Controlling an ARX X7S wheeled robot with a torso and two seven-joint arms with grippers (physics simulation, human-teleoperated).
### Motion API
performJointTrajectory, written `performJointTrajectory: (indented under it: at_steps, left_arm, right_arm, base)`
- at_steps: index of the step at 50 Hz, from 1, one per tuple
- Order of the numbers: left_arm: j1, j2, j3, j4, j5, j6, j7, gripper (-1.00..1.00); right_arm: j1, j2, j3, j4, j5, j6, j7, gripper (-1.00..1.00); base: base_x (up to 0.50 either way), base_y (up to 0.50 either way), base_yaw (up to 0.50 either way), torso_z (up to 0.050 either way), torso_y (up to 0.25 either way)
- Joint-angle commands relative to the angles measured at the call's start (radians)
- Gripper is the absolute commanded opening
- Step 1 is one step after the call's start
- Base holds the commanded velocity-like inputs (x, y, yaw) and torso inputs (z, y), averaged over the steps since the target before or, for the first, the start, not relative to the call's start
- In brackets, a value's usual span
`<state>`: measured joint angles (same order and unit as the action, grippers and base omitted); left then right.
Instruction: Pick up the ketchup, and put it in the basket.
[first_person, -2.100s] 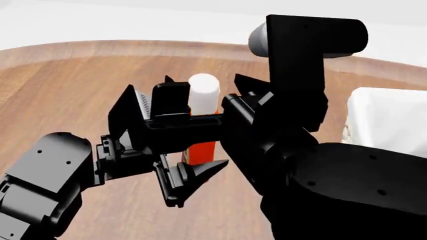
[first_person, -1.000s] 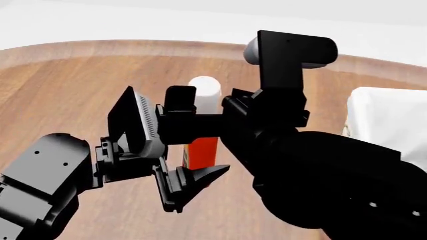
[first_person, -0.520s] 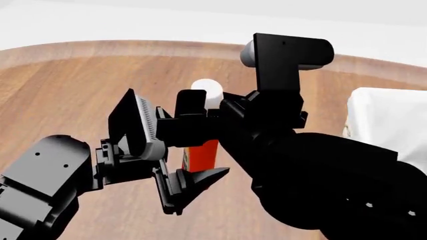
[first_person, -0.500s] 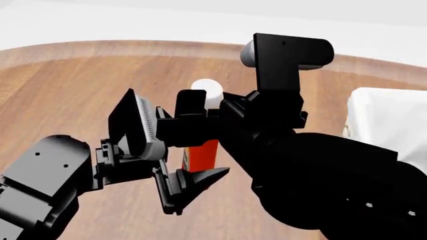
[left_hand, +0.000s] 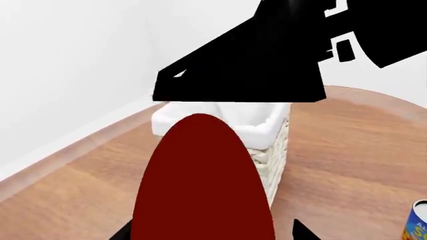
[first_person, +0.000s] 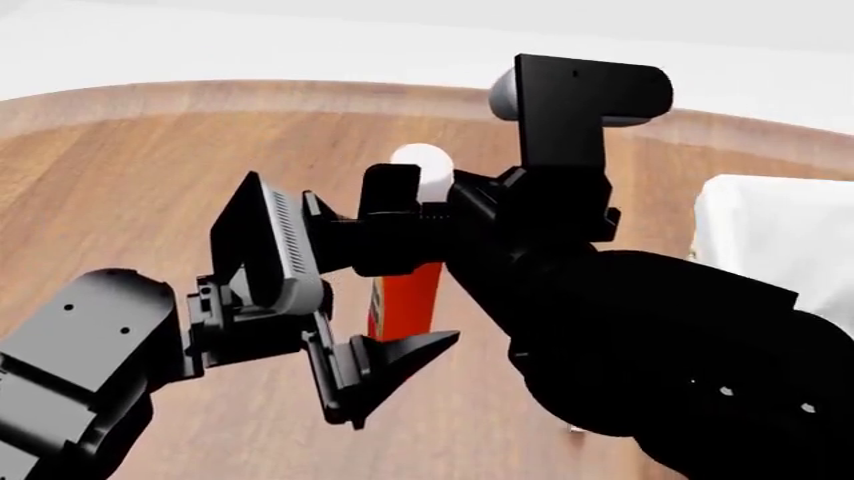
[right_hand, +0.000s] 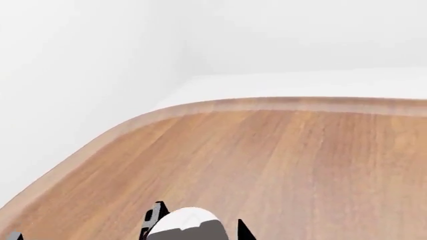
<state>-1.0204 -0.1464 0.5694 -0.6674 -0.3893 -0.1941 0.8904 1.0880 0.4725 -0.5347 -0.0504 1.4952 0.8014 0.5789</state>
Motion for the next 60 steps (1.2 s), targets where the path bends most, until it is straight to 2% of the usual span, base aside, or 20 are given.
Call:
performJointTrajectory:
  at_steps: [1, 15, 23, 27, 38, 39, 40, 42, 50, 54, 58, 59, 60]
  left_arm:
    - [0.010, -0.010, 0.005, 0.015, -0.007, 0.000, 0.002, 1.00]
    - [0.021, -0.024, 0.006, 0.025, -0.009, 0.008, -0.011, 1.00]
    - [0.040, -0.003, -0.010, -0.058, 0.025, 0.108, -0.083, 1.00]
    - [0.063, 0.013, -0.042, -0.103, 0.043, 0.207, -0.171, 1.00]
    - [0.193, -0.015, -0.130, 0.114, 0.013, 0.170, -0.418, 1.00]
    - [0.194, -0.012, -0.125, 0.106, 0.076, 0.161, -0.525, 1.00]
    - [0.199, -0.012, -0.130, 0.119, 0.063, 0.120, -0.538, 1.00]
    - [0.261, -0.027, -0.129, 0.188, 0.096, 0.160, -0.597, 1.00]
    - [0.360, -0.061, -0.123, 0.270, 0.186, 0.231, -0.723, 1.00]
    - [0.399, -0.075, -0.147, 0.337, 0.179, 0.201, -0.775, 1.00]
    - [0.447, -0.081, -0.178, 0.390, 0.197, 0.183, -0.870, 1.00]
    - [0.466, -0.083, -0.177, 0.391, 0.238, 0.215, -0.914, 1.00]
    - [0.482, -0.086, -0.183, 0.414, 0.215, 0.195, -0.907, 1.00]
  right_arm:
    - [0.037, 0.002, 0.002, 0.078, -0.072, -0.022, -0.055, -1.00]
    - [0.063, 0.057, 0.031, 0.095, -0.090, -0.036, -0.057, -1.00]
    - [0.098, 0.094, 0.053, 0.107, -0.112, -0.048, -0.044, -1.00]
    - [0.147, 0.112, 0.061, 0.119, -0.118, -0.036, -0.038, -1.00]
    - [0.272, 0.146, 0.041, 0.199, -0.180, -0.001, -0.056, -1.00]
    - [0.289, 0.150, 0.038, 0.214, -0.191, 0.002, -0.060, -1.00]
    - [0.295, 0.151, 0.037, 0.221, -0.194, 0.002, -0.063, -1.00]
    - [0.317, 0.155, 0.023, 0.241, -0.227, -0.004, -0.082, -1.00]
    - [0.389, 0.166, -0.040, 0.332, -0.315, 0.026, -0.121, -1.00]
    - [0.405, 0.175, -0.053, 0.350, -0.340, 0.027, -0.123, -1.00]
    - [0.397, 0.197, -0.078, 0.361, -0.382, 0.021, -0.129, -1.00]
    - [0.388, 0.200, -0.088, 0.364, -0.394, 0.017, -0.131, -1.00]
    - [0.380, 0.202, -0.087, 0.368, -0.395, 0.009, -0.137, -1.00]
  base:
    - [0.00, 0.00, 0.00, 0.000, 0.000]
    - [0.00, 0.00, 0.00, 0.000, 0.000]
    - [0.00, 0.00, 0.00, 0.000, 0.000]
    - [0.00, 0.00, 0.00, 0.000, 0.003]
    - [0.00, 0.00, 0.00, 0.000, 0.000]
    - [0.00, 0.00, 0.00, 0.000, 0.000]
    - [0.00, 0.00, 0.00, 0.000, 0.000]
    - [0.00, 0.00, 0.00, 0.000, 0.000]
    - [0.00, 0.00, 0.00, 0.000, 0.000]
    - [0.00, 0.00, 0.00, 0.000, 0.000]
    - [0.00, 0.00, 0.00, 0.002, 0.002]
    - [0.00, 0.00, 0.00, 0.000, 0.000]
    - [0.00, 0.00, 0.00, 0.000, 0.000]
